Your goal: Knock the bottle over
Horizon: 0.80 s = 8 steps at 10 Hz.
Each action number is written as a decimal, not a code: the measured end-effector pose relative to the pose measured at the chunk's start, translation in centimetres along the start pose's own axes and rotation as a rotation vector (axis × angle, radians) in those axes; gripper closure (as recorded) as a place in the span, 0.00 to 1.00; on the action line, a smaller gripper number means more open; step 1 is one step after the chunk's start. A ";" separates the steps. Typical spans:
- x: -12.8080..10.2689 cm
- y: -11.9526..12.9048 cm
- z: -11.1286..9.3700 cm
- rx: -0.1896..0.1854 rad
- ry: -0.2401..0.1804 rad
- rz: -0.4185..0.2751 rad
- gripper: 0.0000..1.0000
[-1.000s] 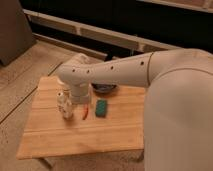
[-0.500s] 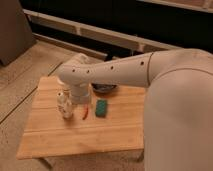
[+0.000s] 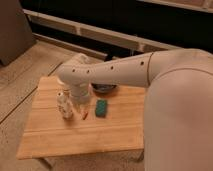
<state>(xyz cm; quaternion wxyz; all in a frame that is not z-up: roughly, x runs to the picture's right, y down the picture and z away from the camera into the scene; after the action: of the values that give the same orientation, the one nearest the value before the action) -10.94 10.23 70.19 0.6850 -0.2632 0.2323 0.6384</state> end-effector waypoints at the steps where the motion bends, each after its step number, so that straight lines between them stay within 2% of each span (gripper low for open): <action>1: 0.0 0.1 -0.1 0.000 0.001 0.000 0.94; 2: -0.3 1.0 -0.2 -0.008 0.012 -0.013 1.00; 3: -0.6 3.2 0.0 -0.026 0.030 -0.046 1.00; 4: -0.7 4.9 0.3 -0.028 0.047 -0.074 1.00; 5: -1.1 7.1 0.5 -0.017 0.066 -0.118 1.00; 6: -1.4 7.8 0.6 -0.007 0.071 -0.136 1.00; 7: -1.5 8.7 0.7 0.023 0.084 -0.163 1.00; 8: -1.2 9.9 0.7 0.036 0.096 -0.189 1.00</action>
<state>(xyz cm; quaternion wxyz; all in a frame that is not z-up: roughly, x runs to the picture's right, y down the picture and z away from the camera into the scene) -20.88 10.26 70.87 0.7350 -0.3017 0.2503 0.5532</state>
